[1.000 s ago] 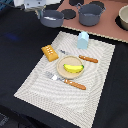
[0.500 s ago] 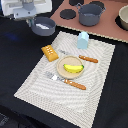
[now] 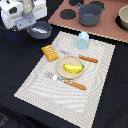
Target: Interact with the objects in diverse but meaningful ways.
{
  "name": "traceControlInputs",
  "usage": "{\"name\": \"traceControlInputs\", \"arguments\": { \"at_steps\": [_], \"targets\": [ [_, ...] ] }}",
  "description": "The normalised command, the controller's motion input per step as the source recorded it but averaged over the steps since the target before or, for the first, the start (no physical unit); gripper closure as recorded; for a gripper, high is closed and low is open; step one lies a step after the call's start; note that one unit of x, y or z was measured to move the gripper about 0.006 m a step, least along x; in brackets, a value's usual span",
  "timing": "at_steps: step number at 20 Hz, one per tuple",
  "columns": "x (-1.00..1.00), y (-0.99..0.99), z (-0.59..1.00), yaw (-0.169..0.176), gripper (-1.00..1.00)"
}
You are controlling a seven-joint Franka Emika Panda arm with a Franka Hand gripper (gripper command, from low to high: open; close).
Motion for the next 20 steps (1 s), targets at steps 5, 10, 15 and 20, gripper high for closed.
{"name": "traceControlInputs", "arguments": {
  "at_steps": [5,10,15,20],
  "targets": [
    [0.48,-0.40,0.06,-0.022,1.00],
    [0.45,-0.33,0.00,-0.026,1.00],
    [0.42,-0.26,-0.06,-0.018,1.00],
    [0.09,-0.01,-0.34,0.028,1.00]
  ]
}}
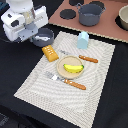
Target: Interact with the objects in diverse but meaningful ways.
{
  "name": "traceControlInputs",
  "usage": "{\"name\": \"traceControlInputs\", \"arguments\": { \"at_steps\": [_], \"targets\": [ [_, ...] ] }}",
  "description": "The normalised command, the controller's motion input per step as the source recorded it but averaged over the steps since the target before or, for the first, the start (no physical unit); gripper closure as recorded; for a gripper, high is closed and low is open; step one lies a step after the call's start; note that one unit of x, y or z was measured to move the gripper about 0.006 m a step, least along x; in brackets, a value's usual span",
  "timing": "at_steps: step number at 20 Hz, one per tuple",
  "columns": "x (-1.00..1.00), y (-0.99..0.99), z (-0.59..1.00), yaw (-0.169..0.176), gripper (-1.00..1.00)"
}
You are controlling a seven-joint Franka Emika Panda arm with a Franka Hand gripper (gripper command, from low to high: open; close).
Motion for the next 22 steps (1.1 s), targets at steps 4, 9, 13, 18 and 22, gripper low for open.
{"name": "traceControlInputs", "arguments": {
  "at_steps": [4,9,13,18,22],
  "targets": [
    [0.01,0.00,-0.10,0.037,-1.00],
    [0.04,0.01,0.29,0.000,-1.00],
    [0.05,0.02,0.75,0.002,-1.00],
    [0.37,0.02,1.00,-0.004,-1.00],
    [0.58,-0.03,1.00,-0.024,-1.00]
  ]
}}
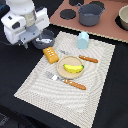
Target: Interact with the objects in diverse but meaningful ways.
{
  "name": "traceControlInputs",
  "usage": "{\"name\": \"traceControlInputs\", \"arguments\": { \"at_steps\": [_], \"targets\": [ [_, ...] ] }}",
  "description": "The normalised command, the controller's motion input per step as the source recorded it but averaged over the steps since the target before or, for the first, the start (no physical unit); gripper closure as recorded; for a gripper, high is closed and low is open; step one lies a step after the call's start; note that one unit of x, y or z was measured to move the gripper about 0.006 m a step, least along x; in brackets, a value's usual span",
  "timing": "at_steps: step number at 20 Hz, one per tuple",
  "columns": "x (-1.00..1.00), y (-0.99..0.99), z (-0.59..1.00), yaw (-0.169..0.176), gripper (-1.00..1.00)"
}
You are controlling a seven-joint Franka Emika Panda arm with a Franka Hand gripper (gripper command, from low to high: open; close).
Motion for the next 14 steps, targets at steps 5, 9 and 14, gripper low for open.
{"name": "traceControlInputs", "arguments": {
  "at_steps": [5,9,14],
  "targets": [
    [0.86,-0.29,0.79,-0.052,-1.00],
    [0.85,-0.42,0.51,-0.077,-1.00],
    [0.75,-0.47,0.10,-0.069,-1.00]
  ]
}}
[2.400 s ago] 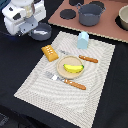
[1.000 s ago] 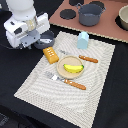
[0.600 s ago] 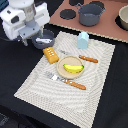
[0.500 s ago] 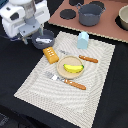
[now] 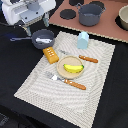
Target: Interact with the objects in diverse but meaningful ways.
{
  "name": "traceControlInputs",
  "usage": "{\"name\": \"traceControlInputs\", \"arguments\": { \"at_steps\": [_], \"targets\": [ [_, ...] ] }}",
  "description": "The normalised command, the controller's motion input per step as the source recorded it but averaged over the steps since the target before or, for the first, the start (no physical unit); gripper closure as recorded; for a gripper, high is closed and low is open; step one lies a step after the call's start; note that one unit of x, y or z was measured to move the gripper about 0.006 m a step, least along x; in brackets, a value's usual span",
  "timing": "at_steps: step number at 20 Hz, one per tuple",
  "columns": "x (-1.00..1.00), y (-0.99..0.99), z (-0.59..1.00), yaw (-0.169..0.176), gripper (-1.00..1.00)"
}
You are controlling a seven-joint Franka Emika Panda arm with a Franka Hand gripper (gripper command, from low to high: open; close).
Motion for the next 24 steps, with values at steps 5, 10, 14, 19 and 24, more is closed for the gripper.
{"name": "traceControlInputs", "arguments": {
  "at_steps": [5,10,14,19,24],
  "targets": [
    [0.74,-0.44,-0.01,-0.060,-1.00],
    [0.65,-0.10,-0.22,-0.017,-1.00],
    [0.63,0.01,-0.22,0.000,-1.00],
    [0.79,0.17,-0.06,0.000,-1.00],
    [0.67,0.13,-0.10,0.000,-1.00]
  ]
}}
